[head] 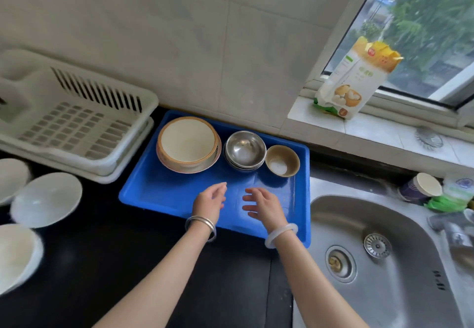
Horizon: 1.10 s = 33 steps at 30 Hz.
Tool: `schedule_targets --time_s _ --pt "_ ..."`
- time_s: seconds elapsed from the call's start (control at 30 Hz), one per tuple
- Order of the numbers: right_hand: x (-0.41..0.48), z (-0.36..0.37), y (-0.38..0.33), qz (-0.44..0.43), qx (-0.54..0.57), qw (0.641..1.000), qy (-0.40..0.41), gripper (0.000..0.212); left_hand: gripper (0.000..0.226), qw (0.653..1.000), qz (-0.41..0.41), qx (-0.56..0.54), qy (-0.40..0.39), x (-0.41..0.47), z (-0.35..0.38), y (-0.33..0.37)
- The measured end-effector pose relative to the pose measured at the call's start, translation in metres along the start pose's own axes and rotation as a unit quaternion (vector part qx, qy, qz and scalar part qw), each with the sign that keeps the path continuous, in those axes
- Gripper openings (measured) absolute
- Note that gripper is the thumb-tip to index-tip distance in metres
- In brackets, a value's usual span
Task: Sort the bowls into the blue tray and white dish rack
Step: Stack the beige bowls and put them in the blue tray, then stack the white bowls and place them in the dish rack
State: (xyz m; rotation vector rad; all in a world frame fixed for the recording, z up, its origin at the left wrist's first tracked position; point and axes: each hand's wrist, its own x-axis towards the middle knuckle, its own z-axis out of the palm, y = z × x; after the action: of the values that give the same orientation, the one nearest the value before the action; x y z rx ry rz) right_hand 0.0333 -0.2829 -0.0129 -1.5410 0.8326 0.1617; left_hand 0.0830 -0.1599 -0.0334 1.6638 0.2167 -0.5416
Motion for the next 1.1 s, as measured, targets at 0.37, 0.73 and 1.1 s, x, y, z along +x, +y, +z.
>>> schedule_targets --time_s 0.37,0.73,1.1 --pt "-0.037 0.208 0.000 -0.050 -0.177 0.962 -0.200 0.020 0.030 0.944 0.009 -0.002 0.330 -0.081 -0.205 -0.049" --pt "-0.006 0.359 -0.014 -0.049 -0.300 0.928 -0.214 0.024 0.054 0.839 -0.050 -0.028 0.541 -0.091 -0.315 -0.102" --pt "-0.004 0.360 -0.018 -0.005 -0.140 0.980 -0.142 0.023 0.049 0.842 -0.067 -0.241 0.478 -0.089 -0.333 -0.122"
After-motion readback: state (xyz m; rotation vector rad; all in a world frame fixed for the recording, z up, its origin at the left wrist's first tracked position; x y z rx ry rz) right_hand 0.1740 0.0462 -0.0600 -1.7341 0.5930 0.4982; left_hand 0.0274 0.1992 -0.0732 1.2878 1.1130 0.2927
